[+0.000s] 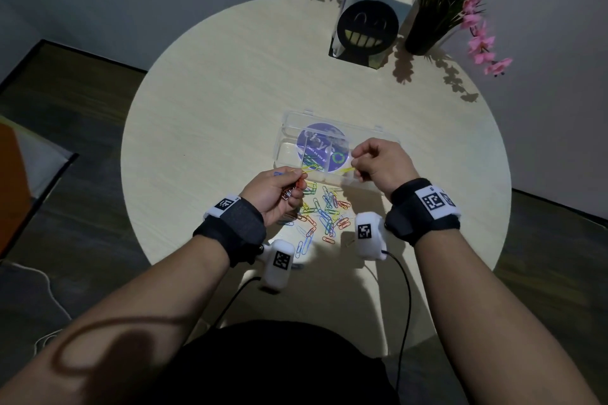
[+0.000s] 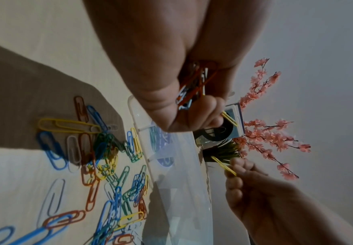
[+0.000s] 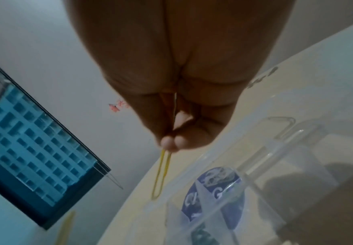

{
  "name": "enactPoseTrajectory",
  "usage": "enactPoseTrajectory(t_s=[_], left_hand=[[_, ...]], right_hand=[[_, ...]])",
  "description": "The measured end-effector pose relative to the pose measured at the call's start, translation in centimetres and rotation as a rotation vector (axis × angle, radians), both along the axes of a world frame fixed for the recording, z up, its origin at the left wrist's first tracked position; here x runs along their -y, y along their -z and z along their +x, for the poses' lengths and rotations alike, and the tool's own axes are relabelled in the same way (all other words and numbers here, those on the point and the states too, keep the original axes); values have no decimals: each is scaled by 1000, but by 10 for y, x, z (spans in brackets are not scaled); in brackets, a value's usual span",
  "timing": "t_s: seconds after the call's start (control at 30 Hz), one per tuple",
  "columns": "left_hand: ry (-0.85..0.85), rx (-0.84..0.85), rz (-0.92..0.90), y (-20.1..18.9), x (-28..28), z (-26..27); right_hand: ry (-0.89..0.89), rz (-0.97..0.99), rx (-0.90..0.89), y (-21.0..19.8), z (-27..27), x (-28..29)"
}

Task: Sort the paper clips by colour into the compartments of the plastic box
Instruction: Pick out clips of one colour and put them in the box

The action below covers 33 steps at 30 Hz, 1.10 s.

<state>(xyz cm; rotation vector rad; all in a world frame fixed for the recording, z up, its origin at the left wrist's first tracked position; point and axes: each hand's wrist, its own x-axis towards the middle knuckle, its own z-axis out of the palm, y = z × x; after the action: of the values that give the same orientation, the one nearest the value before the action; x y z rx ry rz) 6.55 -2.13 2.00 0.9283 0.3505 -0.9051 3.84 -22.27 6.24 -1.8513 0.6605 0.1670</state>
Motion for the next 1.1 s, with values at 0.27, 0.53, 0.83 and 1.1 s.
enactPoseTrajectory(t_s=[0.27, 0.53, 0.83, 1.1], left_hand=[[21, 28, 38, -3, 5, -4], [102, 90, 91, -2, 10, -8], [37, 18, 80, -5, 7, -5], [-14, -68, 46, -2, 10, -3]], right_hand=[[-36, -178, -1, 13, 21, -13], [-247, 48, -12, -2, -2, -36], [-23, -220, -99, 5, 18, -9], [-466, -332, -50, -11, -5, -61]])
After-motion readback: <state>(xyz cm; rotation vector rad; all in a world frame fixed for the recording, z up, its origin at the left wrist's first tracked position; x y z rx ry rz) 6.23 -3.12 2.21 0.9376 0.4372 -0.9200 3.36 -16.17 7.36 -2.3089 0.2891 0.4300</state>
